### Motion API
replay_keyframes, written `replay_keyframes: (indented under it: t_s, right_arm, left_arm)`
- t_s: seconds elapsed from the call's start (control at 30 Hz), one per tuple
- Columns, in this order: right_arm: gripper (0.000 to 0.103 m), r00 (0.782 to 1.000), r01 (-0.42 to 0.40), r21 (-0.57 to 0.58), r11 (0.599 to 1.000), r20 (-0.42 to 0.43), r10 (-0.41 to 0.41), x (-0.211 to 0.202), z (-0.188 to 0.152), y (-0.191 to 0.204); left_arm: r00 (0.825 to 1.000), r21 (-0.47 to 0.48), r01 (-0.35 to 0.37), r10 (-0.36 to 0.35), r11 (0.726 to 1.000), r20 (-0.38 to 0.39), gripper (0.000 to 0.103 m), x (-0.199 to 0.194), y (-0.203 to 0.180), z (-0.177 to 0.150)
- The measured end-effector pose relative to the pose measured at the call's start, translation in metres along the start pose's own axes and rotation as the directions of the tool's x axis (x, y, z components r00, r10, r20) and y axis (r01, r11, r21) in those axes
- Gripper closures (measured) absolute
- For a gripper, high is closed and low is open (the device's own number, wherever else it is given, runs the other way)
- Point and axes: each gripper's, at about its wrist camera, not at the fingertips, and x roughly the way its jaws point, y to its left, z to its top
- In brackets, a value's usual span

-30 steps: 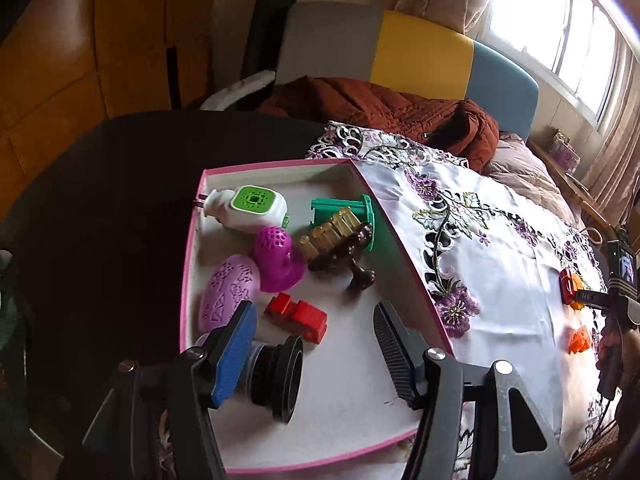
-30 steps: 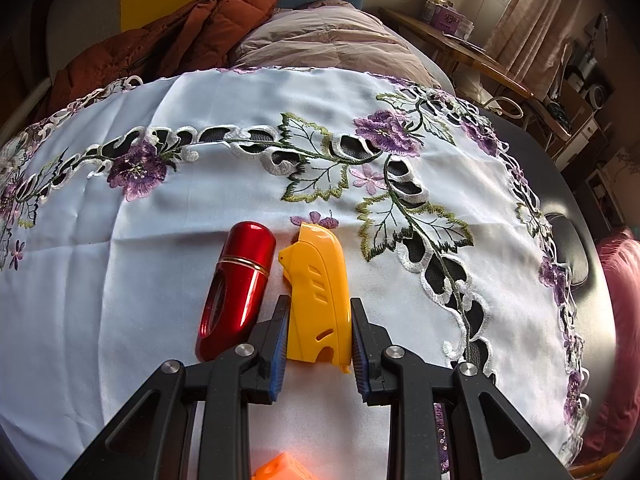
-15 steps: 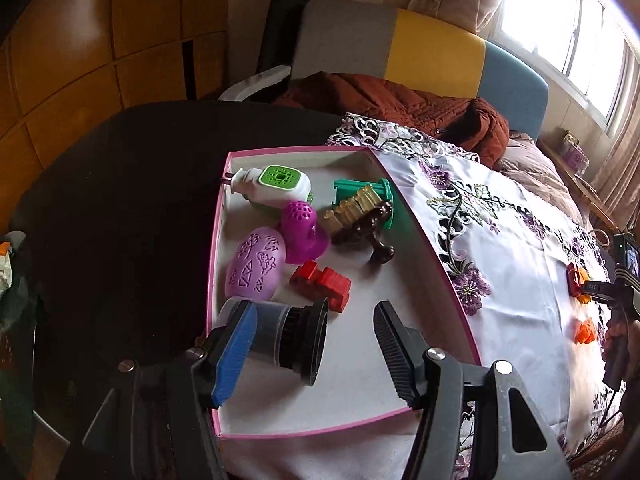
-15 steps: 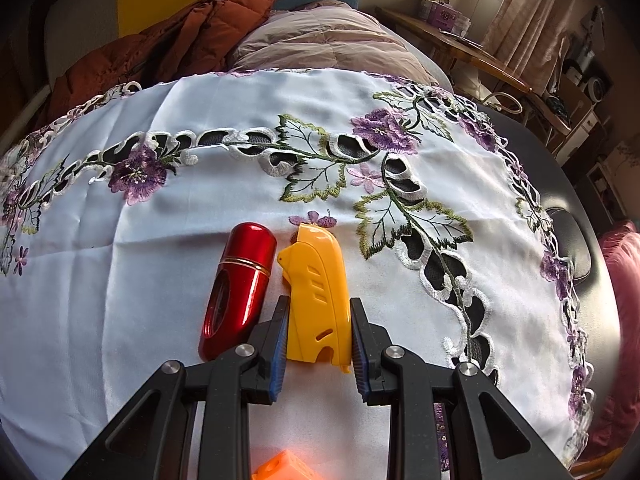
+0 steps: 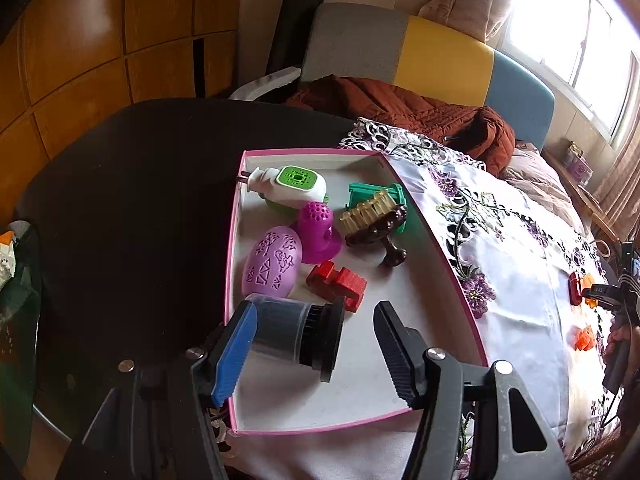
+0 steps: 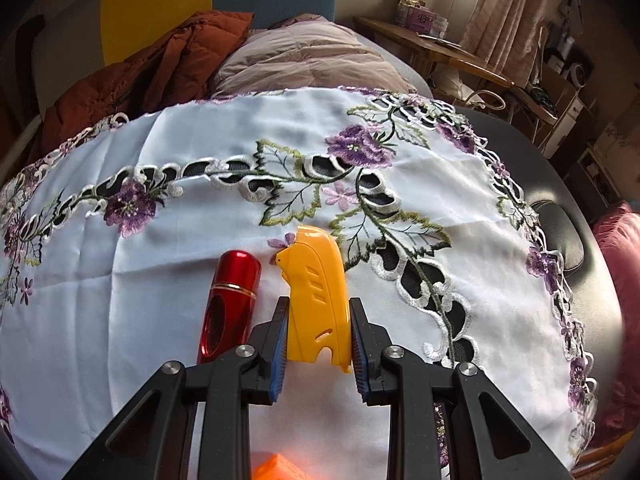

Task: Organize rigid objects
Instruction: 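Carry the yellow piece into the tray and open the right tool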

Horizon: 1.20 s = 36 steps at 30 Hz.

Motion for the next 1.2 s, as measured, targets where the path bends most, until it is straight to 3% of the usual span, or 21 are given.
replay_keyframes:
  t_s: [0.27,0.4,0.5,0.6,0.7,0.8,0.9,1.0,1.2]
  right_arm:
    - [0.076,0.984,-0.075,0.031,0.997,0.163,0.069,-0.051,0.008,0.003]
    - [0.076,0.946,-0.232,-0.095,0.968,0.211,0.247,-0.098,-0.003,0.046]
    - [0.076,0.896,-0.370,-0.219,0.903,0.171,0.409,-0.126,-0.023,0.096]
    - [0.076,0.845,-0.467,-0.348,0.813,0.095,0.526,-0.148,-0.050,0.156]
    - [0.076,0.800,-0.535,-0.443,0.719,0.010,0.600,-0.163,-0.081,0.209]
    - [0.076,0.775,-0.575,-0.494,0.653,-0.072,0.628,-0.169,-0.110,0.248]
    - [0.076,0.764,-0.597,-0.513,0.617,-0.130,0.632,-0.169,-0.129,0.276]
    - [0.076,0.772,-0.597,-0.528,0.604,-0.174,0.611,-0.165,-0.144,0.297]
    - [0.075,0.835,-0.521,-0.565,0.639,-0.181,0.520,-0.140,-0.154,0.326]
  left_arm:
    - [1.000,-0.056,-0.018,0.018,0.998,0.016,0.042,-0.003,0.028,0.003]
    - [1.000,-0.087,-0.022,0.023,0.996,0.012,0.042,-0.001,0.040,0.003]
    - [1.000,-0.103,-0.020,0.021,0.994,0.010,0.042,0.000,0.046,0.002]
    - [1.000,-0.109,-0.017,0.019,0.994,0.017,0.042,-0.002,0.050,0.002]
    - [1.000,-0.113,-0.016,0.019,0.993,0.024,0.042,-0.005,0.054,0.001]
    - [0.999,-0.127,-0.014,0.017,0.992,0.028,0.042,-0.006,0.059,0.000]
    - [0.999,-0.134,-0.013,0.017,0.991,0.027,0.042,-0.007,0.063,-0.002]
    - [1.000,-0.140,-0.011,0.014,0.990,0.019,0.042,-0.005,0.066,-0.004]
    - [1.000,-0.147,-0.005,0.007,0.989,0.017,0.042,-0.004,0.068,-0.007]
